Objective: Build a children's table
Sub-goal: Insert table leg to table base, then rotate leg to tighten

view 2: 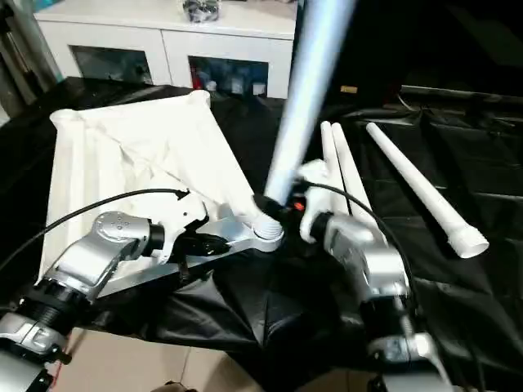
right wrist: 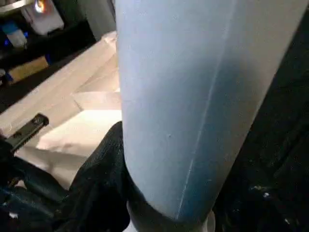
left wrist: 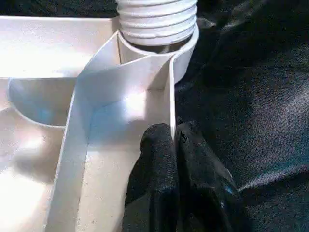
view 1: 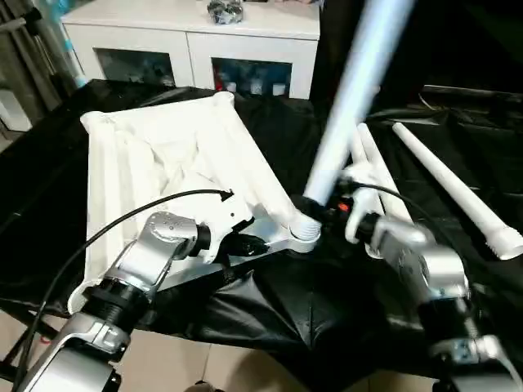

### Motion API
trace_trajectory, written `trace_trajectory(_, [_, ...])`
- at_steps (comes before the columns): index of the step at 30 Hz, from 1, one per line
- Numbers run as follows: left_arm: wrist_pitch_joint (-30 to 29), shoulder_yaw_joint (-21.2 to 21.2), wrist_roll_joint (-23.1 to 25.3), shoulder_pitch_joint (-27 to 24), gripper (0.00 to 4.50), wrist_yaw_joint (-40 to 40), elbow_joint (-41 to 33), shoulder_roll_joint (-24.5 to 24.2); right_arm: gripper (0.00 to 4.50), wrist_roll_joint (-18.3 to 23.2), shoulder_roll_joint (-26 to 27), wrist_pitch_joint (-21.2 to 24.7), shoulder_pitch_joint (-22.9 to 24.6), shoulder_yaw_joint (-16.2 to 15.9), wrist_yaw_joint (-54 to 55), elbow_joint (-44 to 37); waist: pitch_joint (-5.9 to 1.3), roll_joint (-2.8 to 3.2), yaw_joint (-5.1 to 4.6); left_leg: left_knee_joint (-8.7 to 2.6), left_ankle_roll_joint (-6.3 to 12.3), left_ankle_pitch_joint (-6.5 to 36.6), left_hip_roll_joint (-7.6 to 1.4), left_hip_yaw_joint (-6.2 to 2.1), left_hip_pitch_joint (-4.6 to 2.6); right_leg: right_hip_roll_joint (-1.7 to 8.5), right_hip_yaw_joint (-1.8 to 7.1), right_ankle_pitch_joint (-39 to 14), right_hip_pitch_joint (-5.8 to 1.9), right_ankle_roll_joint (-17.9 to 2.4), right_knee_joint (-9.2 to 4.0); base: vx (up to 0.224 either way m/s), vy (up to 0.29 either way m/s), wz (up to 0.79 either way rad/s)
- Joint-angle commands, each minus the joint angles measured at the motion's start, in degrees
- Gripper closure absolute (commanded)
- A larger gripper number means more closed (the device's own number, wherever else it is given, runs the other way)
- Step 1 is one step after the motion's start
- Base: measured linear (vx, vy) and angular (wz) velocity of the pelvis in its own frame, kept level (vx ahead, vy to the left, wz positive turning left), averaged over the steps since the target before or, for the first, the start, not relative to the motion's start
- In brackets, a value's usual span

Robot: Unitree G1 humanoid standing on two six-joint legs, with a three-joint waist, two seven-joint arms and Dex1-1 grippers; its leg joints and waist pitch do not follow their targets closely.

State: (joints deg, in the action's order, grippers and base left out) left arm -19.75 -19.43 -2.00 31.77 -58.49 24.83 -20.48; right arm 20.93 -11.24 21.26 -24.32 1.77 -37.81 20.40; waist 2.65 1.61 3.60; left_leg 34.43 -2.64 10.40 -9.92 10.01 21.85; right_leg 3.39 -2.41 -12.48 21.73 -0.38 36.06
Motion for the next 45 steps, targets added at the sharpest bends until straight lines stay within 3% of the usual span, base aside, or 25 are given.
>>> trace_trajectory(1, [-1.1,-0.5,1.9,-0.1,4.50,1.2,2.2,-0.5,2.62,-0.4,-0.2,-0.8,3.0,1.7,1.3,1.8,-2.76,0.65,-0.33,-4.91,-1.69,18.0,-3.27,-1.36,-1.47,4.95,2.83,-15.4,-1.30,-11.9,-5.81,0.000,0.000,0.00])
trace_trajectory(5, [-0.9,-0.5,2.0,0.0,4.50,1.6,2.5,-0.3,2.62,-0.1,0.6,-2.4,5.1,2.3,1.4,1.7,-2.91,0.61,-0.36,-5.00,-1.15,17.8,-3.23,-1.45,-1.33,4.93,2.77,-15.8,-1.35,-11.5,-5.78,0.000,0.000,0.00])
trace_trajectory(8, [-0.8,-0.5,2.0,0.1,4.50,1.8,2.7,-0.2,2.62,-2.7,0.6,-6.0,7.7,0.5,1.9,0.3,-2.87,1.03,-0.30,-5.14,-1.55,19.1,-3.32,-1.55,-1.48,4.99,2.82,-17.8,-1.10,-10.9,-6.01,0.000,0.000,0.00])
trace_trajectory(12, [-0.6,-0.7,2.2,0.1,4.50,1.8,2.8,-0.2,2.62,-4.9,0.3,-7.4,8.2,-1.7,3.0,-0.7,-2.85,1.00,-0.38,-5.33,-1.44,18.5,-3.30,-1.55,-1.29,4.92,2.75,-16.8,-1.16,-10.6,-6.06,0.000,0.000,0.00])
trace_trajectory(14, [-0.5,-0.9,2.4,0.1,4.50,1.7,2.9,-0.3,2.62,-6.1,0.0,-7.8,8.0,-2.9,3.1,-0.6,-2.69,1.01,-0.56,-5.40,-1.67,20.2,-3.21,-1.59,-1.34,4.93,2.72,-19.4,-1.01,-10.2,-6.28,0.000,0.000,0.00])
trace_trajectory(15, [-0.2,-1.1,2.6,0.0,4.50,1.7,2.9,-0.3,2.62,-7.6,-0.4,-8.3,7.6,-4.3,3.0,-0.3,-2.68,1.06,-0.56,-5.42,-1.76,20.7,-3.22,-1.63,-1.42,5.02,2.75,-20.4,-0.98,-10.0,-6.39,0.000,0.000,0.00])
trace_trajectory(16, [0.1,-1.4,2.9,-0.2,4.50,1.6,2.9,-0.4,2.62,-8.8,-0.8,-8.3,6.8,-5.6,2.8,0.3,-2.57,0.72,-0.72,-5.43,-1.90,21.6,-3.25,-1.64,-1.50,5.02,2.76,-22.1,-0.80,-9.5,-6.66,0.000,0.000,0.00])
trace_trajectory(17, [0.2,-1.6,3.0,-0.3,4.50,1.6,2.8,-0.4,2.62,-9.6,-1.1,-8.4,6.1,-6.6,2.6,0.8,-2.54,0.92,-0.77,-5.54,-2.13,22.0,-3.28,-1.81,-1.44,5.05,2.79,-22.9,-0.85,-9.3,-6.58,0.000,0.000,0.00])
trace_trajectory(20, [0.4,-2.0,3.1,-0.5,4.50,1.1,2.6,-0.5,2.62,-10.3,-1.3,-8.2,4.9,-7.5,2.1,1.9,-2.33,0.82,-1.03,-5.51,-2.33,24.0,-3.26,-1.88,-1.66,5.21,2.90,-26.1,-0.45,-8.7,-6.97,0.000,0.000,0.00])
trace_trajectory(24, [0.5,-2.6,3.3,-1.0,4.50,0.3,1.8,-1.0,2.62,-11.8,-2.1,-7.9,1.6,-9.9,-1.3,5.2,-2.26,0.73,-1.54,-5.69,-2.50,25.5,-3.25,-2.22,-1.47,5.29,2.79,-28.3,-0.49,-8.0,-7.07,0.000,0.000,0.00])
trace_trajectory(25, [0.5,-2.7,3.3,-1.1,4.50,0.2,1.7,-1.0,2.62,-12.1,-2.3,-7.7,0.9,-10.7,-2.4,6.0,-2.27,-0.33,-1.89,-5.60,-2.26,25.7,-3.25,-2.07,-1.44,5.14,2.72,-28.5,-0.34,-8.0,-7.20,0.000,0.000,0.00])
trace_trajectory(26, [0.5,-2.7,3.3,-1.1,4.50,0.2,1.7,-1.0,2.62,-12.3,-2.4,-7.6,0.6,-11.1,-3.0,6.4,-2.32,0.32,-1.76,-5.54,-2.10,25.0,-3.25,-2.11,-1.55,5.32,2.86,-28.3,-0.30,-8.3,-7.11,0.000,0.000,0.00])
trace_trajectory(30, [0.8,-3.0,3.2,-1.3,4.50,-1.2,0.9,-1.5,2.62,-13.2,-3.0,-8.2,-1.8,-13.7,-7.2,9.4,-2.17,0.04,-1.95,-5.69,-2.03,26.0,-3.27,-2.11,-1.72,5.29,2.73,-29.1,-0.26,-8.1,-7.34,0.000,0.000,0.00])
trace_trajectory(31, [1.0,-3.1,3.1,-1.3,4.50,-1.7,0.6,-1.6,2.62,-13.2,-3.0,-8.3,-2.3,-14.0,-8.0,10.0,-2.19,0.09,-2.06,-5.86,-2.10,26.3,-3.30,-2.22,-1.74,5.21,2.66,-28.8,-0.36,-8.2,-7.34,0.000,0.000,0.00])
trace_trajectory(32, [0.9,-3.2,2.9,-1.5,4.50,-2.2,0.1,-1.8,2.62,-13.4,-3.0,-8.4,-2.8,-14.3,-8.9,10.7,-2.35,-0.29,-2.12,-6.00,-2.11,25.6,-3.41,-2.20,-1.56,5.16,2.69,-26.8,-0.53,-8.4,-7.17,0.000,0.000,0.00])
trace_trajectory(35, [1.0,-3.2,2.5,-1.7,4.50,-3.2,-0.8,-2.1,2.62,-13.5,-3.4,-8.6,-3.6,-15.2,-11.1,11.6,-2.47,-0.08,-1.93,-5.96,-1.68,23.5,-3.51,-1.82,-1.68,5.08,2.95,-20.8,-0.62,-10.5,-6.73,0.000,0.000,0.00])
trace_trajectory(37, [2.2,-3.0,1.6,-2.4,4.50,-5.0,-2.7,-2.9,2.62,-13.3,-4.3,-8.9,-4.3,-16.4,-15.9,12.5,-2.55,-0.91,-1.92,-5.91,-1.04,22.5,-3.48,-1.74,-1.51,5.18,2.88,-20.4,-1.05,-11.1,-6.53,0.000,0.000,0.00])
trace_trajectory(38, [2.2,-3.0,1.6,-2.4,4.50,-5.0,-2.7,-2.9,2.62,-13.3,-4.3,-8.9,-4.3,-16.4,-15.9,12.5,-2.67,-0.66,-1.77,-5.84,-0.63,21.1,-3.55,-1.62,-1.55,5.19,2.96,-19.1,-1.09,-11.4,-6.47,0.000,0.000,0.00])
trace_trajectory(39, [2.4,-2.9,1.3,-2.7,4.50,-5.5,-3.3,-3.2,2.62,-13.3,-4.7,-8.9,-4.4,-16.8,-17.2,12.6,-2.71,-0.95,-1.76,-5.78,-0.36,20.4,-3.55,-1.47,-1.61,5.10,2.98,-18.3,-1.06,-11.6,-6.47,0.000,0.000,0.00])
trace_trajectory(42, [3.1,-2.6,0.6,-3.2,4.50,-7.2,-4.8,-4.4,2.62,-14.0,-6.2,-11.3,-4.1,-18.1,-21.1,13.2,-2.94,-0.94,-1.42,-5.68,0.69,16.7,-3.58,-1.29,-1.46,5.16,2.90,-13.8,-1.47,-12.5,-6.14,0.000,0.000,0.00])
trace_trajectory(43, [3.2,-2.4,-0.1,-3.8,4.50,-8.7,-6.2,-5.3,2.62,-13.9,-6.7,-11.7,-3.7,-18.4,-23.1,12.7,-3.01,-1.47,-1.42,-5.63,1.29,15.4,-3.56,-1.24,-1.34,5.04,2.83,-12.0,-1.71,-12.8,-5.81,0.000,0.000,0.00])
trace_trajectory(45, [3.2,-2.7,-0.9,-4.7,4.50,-11.4,-8.5,-6.9,2.62,-13.4,-7.5,-11.6,-2.8,-18.9,-25.9,11.3,-3.08,-1.32,-1.27,-5.67,1.82,13.6,-3.71,-1.22,-1.38,5.02,2.76,-9.2,-1.80,-13.2,-5.57,0.000,0.000,0.00])
